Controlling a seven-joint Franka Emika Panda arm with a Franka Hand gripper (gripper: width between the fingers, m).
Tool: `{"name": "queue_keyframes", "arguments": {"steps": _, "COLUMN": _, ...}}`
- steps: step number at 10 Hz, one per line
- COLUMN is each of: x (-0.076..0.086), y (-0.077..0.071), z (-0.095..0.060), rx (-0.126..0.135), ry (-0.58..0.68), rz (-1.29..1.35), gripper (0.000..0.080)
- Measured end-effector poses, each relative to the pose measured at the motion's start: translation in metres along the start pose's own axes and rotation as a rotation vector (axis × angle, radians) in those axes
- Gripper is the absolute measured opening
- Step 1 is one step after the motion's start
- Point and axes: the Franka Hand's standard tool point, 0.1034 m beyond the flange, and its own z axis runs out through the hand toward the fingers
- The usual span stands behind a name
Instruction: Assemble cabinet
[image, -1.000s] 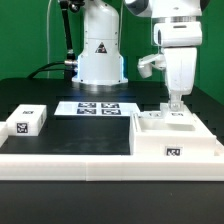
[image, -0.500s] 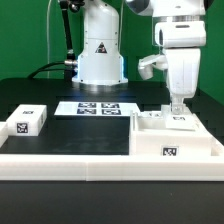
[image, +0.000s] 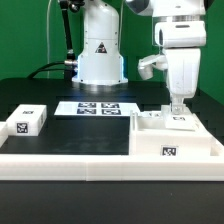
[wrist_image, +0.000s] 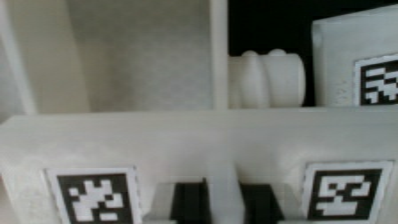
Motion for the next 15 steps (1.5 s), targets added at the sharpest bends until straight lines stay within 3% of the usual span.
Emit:
{"name": "queue_keyframes", "arguments": {"steps": 3, "x": 0.000, "y": 0.023, "z": 0.000, "rx": -0.001, "ry": 0.002, "rz": 0.015, "gripper": 0.0071}}
{"name": "queue_keyframes", "arguments": {"steps": 7, "x": -0.002, "y": 0.048, "z": 0.001, "rx": -0.025, "ry": 0.016, "rz": 0.025, "gripper": 0.0072}}
{"name": "queue_keyframes", "arguments": {"steps": 12, "x": -0.002, "y": 0.049, "z": 0.001, "rx": -0.023, "ry": 0.014, "rz": 0.027, "gripper": 0.0072}}
{"name": "queue_keyframes", "arguments": {"steps": 13, "x": -0.002, "y": 0.048, "z": 0.001, "rx": -0.022, "ry": 0.014, "rz": 0.027, "gripper": 0.0231}}
{"name": "queue_keyframes", "arguments": {"steps": 14, "x": -0.003, "y": 0.048, "z": 0.001, "rx": -0.022, "ry": 0.014, "rz": 0.027, "gripper": 0.0231}}
{"name": "queue_keyframes", "arguments": {"steps": 15, "x": -0.003, "y": 0.048, "z": 0.002, "rx": -0.021, "ry": 0.014, "rz": 0.028, "gripper": 0.0414}}
